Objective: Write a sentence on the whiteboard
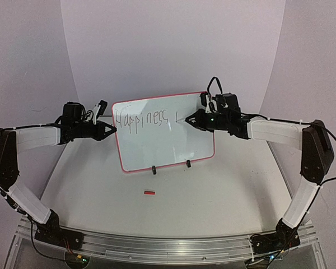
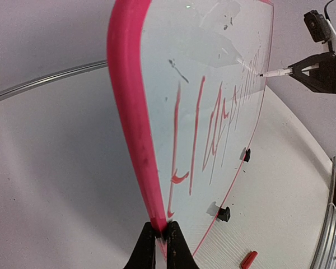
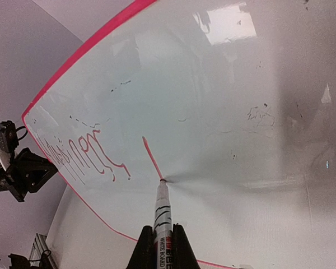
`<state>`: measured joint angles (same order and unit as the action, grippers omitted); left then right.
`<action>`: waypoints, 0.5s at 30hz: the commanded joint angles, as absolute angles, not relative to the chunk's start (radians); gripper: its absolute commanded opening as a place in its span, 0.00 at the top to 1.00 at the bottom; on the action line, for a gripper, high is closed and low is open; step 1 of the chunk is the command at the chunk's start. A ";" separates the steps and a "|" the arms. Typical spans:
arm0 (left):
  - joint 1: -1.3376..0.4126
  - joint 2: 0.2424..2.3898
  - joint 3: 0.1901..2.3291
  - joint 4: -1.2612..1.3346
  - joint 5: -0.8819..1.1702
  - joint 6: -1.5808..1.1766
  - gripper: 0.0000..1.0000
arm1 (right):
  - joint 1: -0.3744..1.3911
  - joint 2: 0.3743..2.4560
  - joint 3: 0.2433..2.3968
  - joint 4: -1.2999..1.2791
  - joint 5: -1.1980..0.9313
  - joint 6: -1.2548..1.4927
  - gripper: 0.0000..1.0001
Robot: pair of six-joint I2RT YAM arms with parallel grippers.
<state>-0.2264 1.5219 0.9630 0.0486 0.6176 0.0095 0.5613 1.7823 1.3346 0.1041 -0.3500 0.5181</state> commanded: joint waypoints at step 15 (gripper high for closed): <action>-0.230 1.540 1.004 0.021 0.570 0.077 1.00 | 0.556 1.750 1.433 0.164 -0.330 0.511 1.00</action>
<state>-0.2264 1.5221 0.9667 0.0433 0.6178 0.0109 0.5606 1.7279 1.3722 0.1200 -0.3445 0.5222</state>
